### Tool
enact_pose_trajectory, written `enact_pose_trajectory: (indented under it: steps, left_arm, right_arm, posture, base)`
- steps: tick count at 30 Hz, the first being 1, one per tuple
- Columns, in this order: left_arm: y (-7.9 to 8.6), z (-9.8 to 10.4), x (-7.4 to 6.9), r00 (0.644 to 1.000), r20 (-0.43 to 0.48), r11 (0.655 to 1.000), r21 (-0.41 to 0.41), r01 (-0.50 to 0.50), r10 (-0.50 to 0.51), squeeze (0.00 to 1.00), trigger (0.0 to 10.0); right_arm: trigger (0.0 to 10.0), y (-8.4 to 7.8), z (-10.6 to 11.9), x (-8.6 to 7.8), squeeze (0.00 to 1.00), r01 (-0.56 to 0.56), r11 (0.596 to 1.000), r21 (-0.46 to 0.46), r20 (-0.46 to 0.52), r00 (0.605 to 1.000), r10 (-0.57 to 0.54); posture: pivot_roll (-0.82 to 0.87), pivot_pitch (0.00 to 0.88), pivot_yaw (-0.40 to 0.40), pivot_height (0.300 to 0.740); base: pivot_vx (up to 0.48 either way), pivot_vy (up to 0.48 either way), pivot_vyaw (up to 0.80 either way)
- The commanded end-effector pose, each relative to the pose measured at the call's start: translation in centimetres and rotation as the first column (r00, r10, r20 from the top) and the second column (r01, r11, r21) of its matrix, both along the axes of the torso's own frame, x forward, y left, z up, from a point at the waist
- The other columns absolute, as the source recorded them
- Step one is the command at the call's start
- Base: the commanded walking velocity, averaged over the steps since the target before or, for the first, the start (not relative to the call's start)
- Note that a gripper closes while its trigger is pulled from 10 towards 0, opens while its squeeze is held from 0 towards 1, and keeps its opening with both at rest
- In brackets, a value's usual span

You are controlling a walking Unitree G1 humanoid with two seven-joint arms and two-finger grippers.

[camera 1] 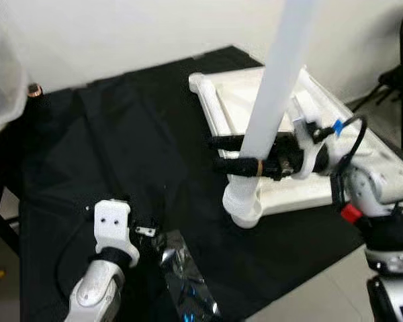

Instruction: Building children table

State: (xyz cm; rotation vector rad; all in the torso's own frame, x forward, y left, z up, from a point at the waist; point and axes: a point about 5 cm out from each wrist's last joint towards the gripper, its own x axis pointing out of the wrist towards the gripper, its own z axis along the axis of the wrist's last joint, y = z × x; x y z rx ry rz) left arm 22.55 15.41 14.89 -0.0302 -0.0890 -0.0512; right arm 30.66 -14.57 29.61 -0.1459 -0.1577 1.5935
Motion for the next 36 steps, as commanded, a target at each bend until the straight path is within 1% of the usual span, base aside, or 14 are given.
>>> enact_pose_trajectory:
  steps: [1,3,5,6,8,9,11,13,17,22,23,26,31,36]
  left_arm:
    - [0.5,-0.1,-0.3,0.999,-0.002,0.999,0.000,-0.036,0.036,0.00,10.0]
    - [0.7,0.0,-0.5,0.999,-0.001,0.999,0.004,-0.042,0.042,0.00,10.0]
    - [0.6,0.1,-0.6,0.999,0.001,0.999,0.009,-0.039,0.039,0.00,10.0]
    - [0.6,0.1,-0.6,0.999,0.001,0.999,0.009,-0.039,0.039,0.00,10.0]
    - [0.7,0.2,-0.7,0.999,0.003,0.999,0.010,-0.041,0.041,0.00,10.0]
    - [0.7,0.2,-0.7,0.999,0.003,0.999,0.010,-0.041,0.041,0.00,10.0]
    - [0.8,0.3,-0.5,0.999,0.004,0.999,0.013,-0.043,0.042,0.00,10.0]
    - [0.8,0.3,-0.5,0.999,0.004,0.999,0.013,-0.043,0.042,0.00,10.0]
    - [0.9,0.5,-0.1,0.999,0.011,0.998,0.028,-0.048,0.048,0.00,10.0]
    - [1.1,0.6,0.1,0.999,0.013,0.998,0.033,-0.051,0.051,0.00,10.0]
    - [1.2,0.6,0.3,0.999,0.015,0.998,0.038,-0.053,0.052,0.00,10.0]
    - [1.3,0.6,0.4,0.999,0.017,0.998,0.040,-0.053,0.052,0.00,10.0]
    - [1.4,0.7,0.6,0.998,0.021,0.998,0.043,-0.052,0.051,0.00,10.0]
    - [1.5,0.7,0.6,0.998,0.021,0.997,0.046,-0.054,0.053,0.00,10.0]
  right_arm:
    - [10.0,0.1,0.8,-0.4,0.00,-0.071,0.997,-0.003,0.021,0.997,0.071]
    - [10.0,-0.2,1.4,-0.6,0.00,-0.121,0.991,-0.055,0.046,0.991,0.124]
    - [10.0,-0.5,1.6,-0.7,0.00,-0.141,0.983,-0.114,0.069,0.986,0.149]
    - [10.0,-0.5,1.6,-0.7,0.00,-0.141,0.983,-0.114,0.069,0.986,0.149]
    - [10.0,-0.7,1.8,-0.7,0.00,-0.154,0.976,-0.157,0.087,0.982,0.168]
    - [10.0,-0.7,1.8,-0.7,0.00,-0.154,0.976,-0.157,0.087,0.982,0.168]
    - [10.0,-0.7,2.1,-0.9,0.00,-0.163,0.969,-0.186,0.098,0.978,0.183]
    - [10.0,-0.7,2.1,-0.9,0.00,-0.163,0.969,-0.186,0.098,0.978,0.183]
    - [10.0,-1.0,2.0,-1.8,0.00,-0.175,0.954,-0.245,0.121,0.970,0.210]
    - [10.0,-1.0,1.8,-2.2,0.00,-0.181,0.950,-0.255,0.126,0.968,0.218]
    - [10.0,-0.9,1.4,-2.4,0.00,-0.175,0.946,-0.272,0.147,0.964,0.220]
    - [10.0,-0.8,1.2,-2.5,0.00,-0.174,0.946,-0.275,0.156,0.962,0.222]
    - [10.0,-0.9,0.1,-2.8,0.00,-0.176,0.944,-0.279,0.140,0.965,0.221]
    - [10.0,-1.0,-0.1,-2.9,0.00,-0.169,0.949,-0.266,0.131,0.969,0.210]
  posture:
    - [0.03,0.344,0.038,0.740]
    - [0.03,0.357,0.043,0.740]
    - [0.03,0.367,0.046,0.740]
    - [0.03,0.367,0.046,0.740]
    - [0.03,0.377,0.048,0.740]
    - [0.03,0.377,0.048,0.740]
    - [0.03,0.382,0.050,0.740]
    - [0.03,0.382,0.050,0.740]
    - [0.03,0.393,0.055,0.740]
    - [0.04,0.400,0.064,0.740]
    - [0.03,0.402,0.071,0.740]
    - [0.03,0.404,0.073,0.740]
    - [0.04,0.401,0.080,0.740]
    - [0.05,0.400,0.088,0.740]
  base:
    - [0.000,0.000,0.00]
    - [0.000,0.000,0.00]
    - [0.000,0.000,0.00]
    - [0.000,0.000,0.00]
    - [0.000,0.000,0.00]
    - [0.000,0.000,0.00]
    - [0.000,0.000,0.00]
    - [0.000,0.000,0.00]
    - [0.000,0.000,0.00]
    - [0.000,0.000,0.00]
    - [0.000,0.000,0.00]
    - [0.000,0.000,0.00]
    - [0.000,0.000,0.00]
    - [0.000,0.000,0.00]
